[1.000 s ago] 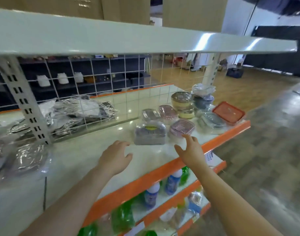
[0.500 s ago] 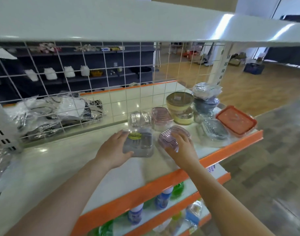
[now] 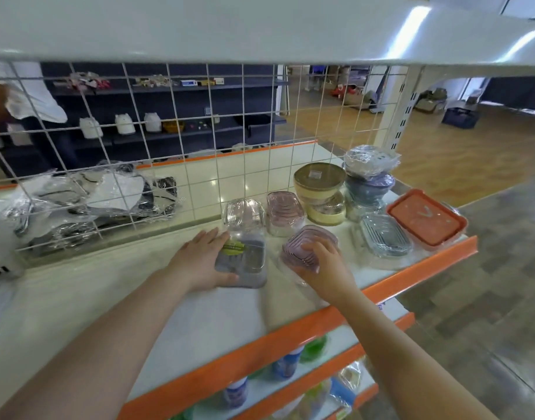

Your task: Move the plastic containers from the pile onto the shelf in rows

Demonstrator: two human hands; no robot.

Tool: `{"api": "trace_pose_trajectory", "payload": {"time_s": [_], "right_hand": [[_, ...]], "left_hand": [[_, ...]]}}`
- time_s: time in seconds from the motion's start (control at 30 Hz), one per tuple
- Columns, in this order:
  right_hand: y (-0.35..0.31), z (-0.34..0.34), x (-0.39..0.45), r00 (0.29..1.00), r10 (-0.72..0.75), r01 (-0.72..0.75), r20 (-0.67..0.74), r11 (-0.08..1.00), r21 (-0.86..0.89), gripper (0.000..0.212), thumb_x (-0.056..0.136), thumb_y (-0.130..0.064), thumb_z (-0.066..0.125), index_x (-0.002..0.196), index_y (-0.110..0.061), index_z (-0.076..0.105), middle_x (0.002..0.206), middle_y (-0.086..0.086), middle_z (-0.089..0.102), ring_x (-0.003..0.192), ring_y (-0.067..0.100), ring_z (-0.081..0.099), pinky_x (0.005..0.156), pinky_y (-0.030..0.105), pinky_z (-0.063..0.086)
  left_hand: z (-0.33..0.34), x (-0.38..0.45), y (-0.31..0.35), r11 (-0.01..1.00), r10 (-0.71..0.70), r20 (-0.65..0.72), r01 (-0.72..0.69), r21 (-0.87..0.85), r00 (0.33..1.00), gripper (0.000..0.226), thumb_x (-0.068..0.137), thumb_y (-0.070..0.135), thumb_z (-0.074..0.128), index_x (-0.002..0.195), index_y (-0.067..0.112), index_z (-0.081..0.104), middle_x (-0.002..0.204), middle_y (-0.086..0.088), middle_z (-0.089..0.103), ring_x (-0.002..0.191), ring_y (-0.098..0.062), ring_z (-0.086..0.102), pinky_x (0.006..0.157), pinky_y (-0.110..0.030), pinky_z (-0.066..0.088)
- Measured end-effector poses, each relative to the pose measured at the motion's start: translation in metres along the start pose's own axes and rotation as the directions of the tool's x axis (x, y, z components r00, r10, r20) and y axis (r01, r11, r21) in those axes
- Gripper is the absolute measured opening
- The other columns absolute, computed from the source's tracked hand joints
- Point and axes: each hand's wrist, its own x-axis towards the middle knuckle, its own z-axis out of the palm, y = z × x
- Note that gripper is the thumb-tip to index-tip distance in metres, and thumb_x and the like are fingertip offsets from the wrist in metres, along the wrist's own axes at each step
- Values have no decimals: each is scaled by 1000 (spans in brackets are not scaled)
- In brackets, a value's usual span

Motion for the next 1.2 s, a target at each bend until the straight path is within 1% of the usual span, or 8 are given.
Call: {"api": "trace_pose_trajectory", "payload": {"time_s": [0.13,0.27,0.37,0.5,0.6,0.8,0.97,1.2], "right_hand": [[8,-9,1,997,-36,33,62,998,49,42,79,-8,73,118,0,60,139,11,47,134,25,37,104,18,20],[16,-9,-2,999,44,-44,7,997,58,43,73,11,59,113,-1,64,129,15,53,125,35,45,103,34,35],[10,-12,-9,978,202,-195,-60,976,100,39,75,-19,68,112,-6,62,130,13,48,123,32,43,102,36,36],[2,-6,-4,936,344,-347,-79,937,-31,83,78,-48,71,139,-9,31,149,22,20,138,35,17,110,40,20],[-8,4,4,900,427,-430,-85,902,-29,100,74,-58,69,146,-13,15,151,21,14,138,38,18,108,45,26],[-14,17,8,874,464,-462,-148,886,46,95,74,-50,71,142,-11,18,131,22,41,120,41,44,94,45,40],[-17,15,2,895,423,-415,-144,906,78,91,74,-40,72,143,-7,22,133,19,42,117,39,48,90,43,42],[-30,11,-23,924,357,-330,-136,925,187,91,76,-38,73,148,-17,21,139,11,37,118,30,50,92,37,42]], "left_hand": [[-7,-2,-5,999,0,7,0,-48,1000,104,74,59,69,152,21,11,158,-1,9,144,-19,16,115,-34,23],[-11,-5,-1,992,-93,3,93,-82,996,104,65,55,78,145,18,22,143,-5,24,132,-24,36,105,-36,37],[-8,-12,-2,972,-212,11,212,-99,977,106,65,57,76,145,17,19,136,-9,22,128,-30,33,103,-37,37],[1,-22,1,959,-252,18,252,-130,967,117,68,61,73,151,21,0,143,-12,16,134,-33,20,109,-36,27],[2,-28,-2,952,-267,51,272,-138,962,122,68,60,73,151,18,-5,148,-12,17,137,-35,18,111,-38,25],[8,-46,-7,920,-238,-1,225,-320,971,109,69,47,79,149,13,12,144,-8,23,132,-25,37,102,-28,34],[14,-59,-1,899,-273,-92,220,-379,958,100,68,44,79,143,13,21,137,-6,26,124,-24,44,98,-29,39],[20,-82,1,884,-295,-220,179,-431,930,100,66,43,81,142,11,24,138,-8,27,125,-26,43,98,-31,37]]}}
